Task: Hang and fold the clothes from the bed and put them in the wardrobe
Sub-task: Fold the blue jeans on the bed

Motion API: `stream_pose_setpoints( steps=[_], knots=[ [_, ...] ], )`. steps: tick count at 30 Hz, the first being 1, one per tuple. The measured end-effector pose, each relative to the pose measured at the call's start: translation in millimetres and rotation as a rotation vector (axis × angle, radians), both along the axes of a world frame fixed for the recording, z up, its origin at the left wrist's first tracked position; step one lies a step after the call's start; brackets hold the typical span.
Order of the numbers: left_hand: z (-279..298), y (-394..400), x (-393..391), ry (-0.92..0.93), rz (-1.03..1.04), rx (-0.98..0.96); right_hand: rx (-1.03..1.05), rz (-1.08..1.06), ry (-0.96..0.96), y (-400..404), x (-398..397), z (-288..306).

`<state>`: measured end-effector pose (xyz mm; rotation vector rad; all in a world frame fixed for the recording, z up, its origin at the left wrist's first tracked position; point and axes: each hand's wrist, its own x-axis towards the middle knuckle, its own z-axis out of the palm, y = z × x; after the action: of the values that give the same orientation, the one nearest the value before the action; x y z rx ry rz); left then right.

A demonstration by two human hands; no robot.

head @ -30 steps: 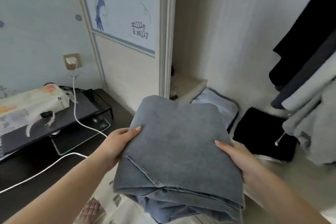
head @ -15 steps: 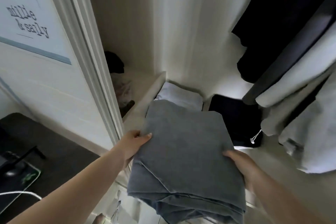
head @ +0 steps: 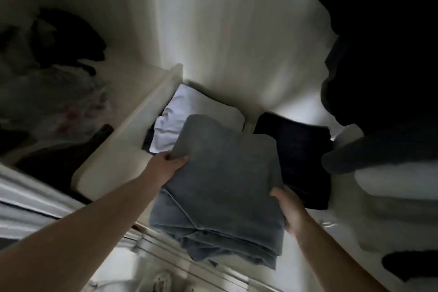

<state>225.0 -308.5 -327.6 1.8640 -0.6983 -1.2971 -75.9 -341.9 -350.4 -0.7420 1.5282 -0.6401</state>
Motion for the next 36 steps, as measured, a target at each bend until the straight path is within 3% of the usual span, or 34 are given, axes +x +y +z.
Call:
stream_pose_setpoints(
  steps=[6, 10, 18, 23, 29, 30, 32, 34, 36],
  knots=[
    [-28.7, -72.2, -6.5, -0.070, -0.155, -0.008, -0.030, -0.073, 0.026, -39.2, -4.9, -25.5],
    [-45.6, -120.5, -23.1, 0.032, -0.208, -0.048, -0.103, -0.132, 0.100, -71.5, -27.8, -28.4],
    [-59.6, -194.9, -102.6, 0.283, -0.303, -0.168, -0.225, -0.294, 0.401, -122.1, -106.4, -21.3],
    [-78.9, -207.6, -145.6, 0.409, -0.360, -0.231, -0.264, -0.215, 0.687, -136.6, -141.0, -20.8],
    [-97.3, -205.6, -161.7, 0.126, -0.413, -0.219, -0.287, -0.157, 0.847, -155.5, -133.1, -35.1],
    [-97.4, -205.6, -164.3, 0.011, -0.433, -0.237, -0.315, -0.125, 0.883, -157.5, -134.7, -38.3],
    [-99.7, -203.9, -167.7, -0.402, -0.503, -0.321, -0.407, -0.011, 1.007, -156.6, -131.0, -42.1],
    [-103.5, -201.0, -170.0, -0.788, -0.635, -0.566, -0.499, 0.162, 1.241, -152.3, -116.1, -43.8],
    [-103.6, -195.8, -174.6, -0.954, -0.805, -0.784, -0.614, 0.343, 1.444, -145.0, -99.4, -47.3]
  ],
)
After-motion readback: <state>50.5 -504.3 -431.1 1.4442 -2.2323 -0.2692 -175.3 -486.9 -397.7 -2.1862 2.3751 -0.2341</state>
